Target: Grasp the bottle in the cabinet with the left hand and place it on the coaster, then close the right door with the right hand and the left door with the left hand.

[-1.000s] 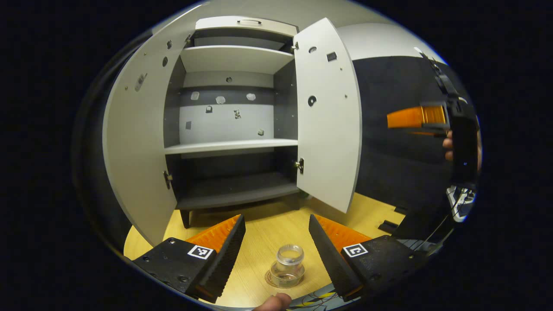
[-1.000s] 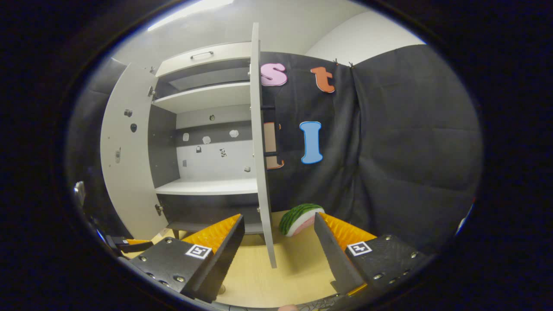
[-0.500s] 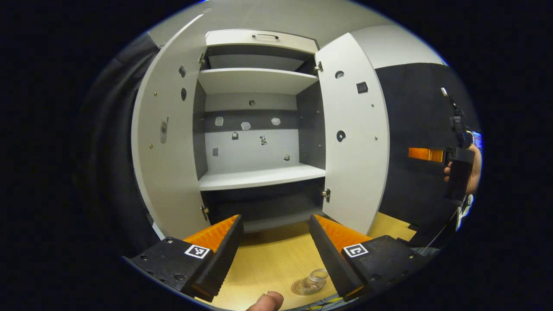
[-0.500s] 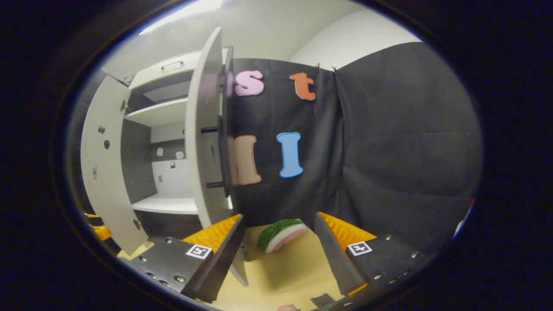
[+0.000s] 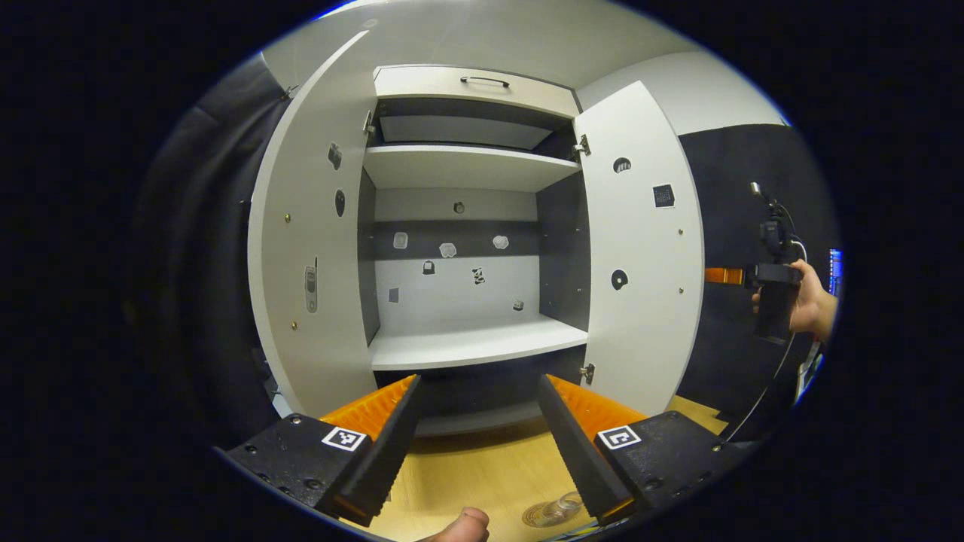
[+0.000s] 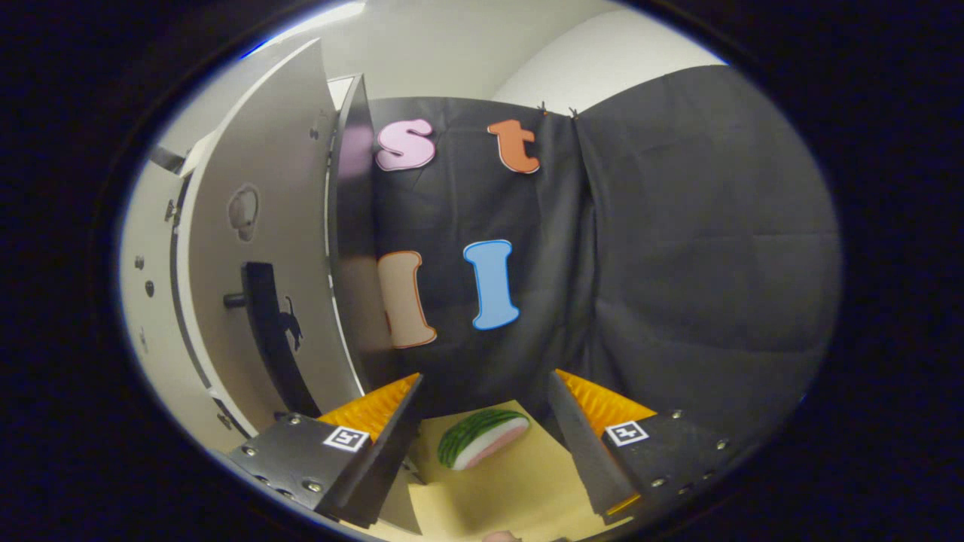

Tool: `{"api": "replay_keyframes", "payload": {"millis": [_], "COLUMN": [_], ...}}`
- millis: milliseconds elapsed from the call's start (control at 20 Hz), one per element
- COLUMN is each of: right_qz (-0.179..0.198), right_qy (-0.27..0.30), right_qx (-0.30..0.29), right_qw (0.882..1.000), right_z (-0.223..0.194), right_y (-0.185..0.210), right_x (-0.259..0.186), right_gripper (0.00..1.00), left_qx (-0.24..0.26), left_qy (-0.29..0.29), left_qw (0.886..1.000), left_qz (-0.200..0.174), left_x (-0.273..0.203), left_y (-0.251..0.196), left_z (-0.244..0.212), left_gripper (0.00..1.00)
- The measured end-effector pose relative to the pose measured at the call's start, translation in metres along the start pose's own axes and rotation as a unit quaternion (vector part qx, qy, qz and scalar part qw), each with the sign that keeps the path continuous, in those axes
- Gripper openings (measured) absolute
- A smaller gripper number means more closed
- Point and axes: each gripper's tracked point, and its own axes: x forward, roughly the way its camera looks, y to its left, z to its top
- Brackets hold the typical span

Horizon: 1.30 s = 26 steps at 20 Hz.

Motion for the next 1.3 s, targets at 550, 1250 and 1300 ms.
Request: {"api": "replay_keyframes", "payload": {"millis": [550,1250,1300], "right_qz": [0.119,0.092,0.09], "right_qy": [0.012,0.005,0.005], "right_qx": [-0.066,-0.052,-0.048], "right_qw": [0.991,0.994,0.995], "right_z": [-0.003,-0.011,-0.013], "right_y": [0.111,0.161,0.163], "right_x": [0.004,-0.007,-0.008], "right_gripper": [0.87,0.87,0.87], "left_qx": [0.005,-0.023,-0.025], "left_qy": [-0.021,0.01,0.009], "left_qw": [1.0,0.995,0.995], "left_qz": [0.019,0.093,0.098], "left_x": [-0.03,-0.065,-0.065], "left_y": [0.043,0.119,0.126], "left_z": [0.002,-0.019,-0.018], "left_gripper": [0.95,0.96,0.96]}}
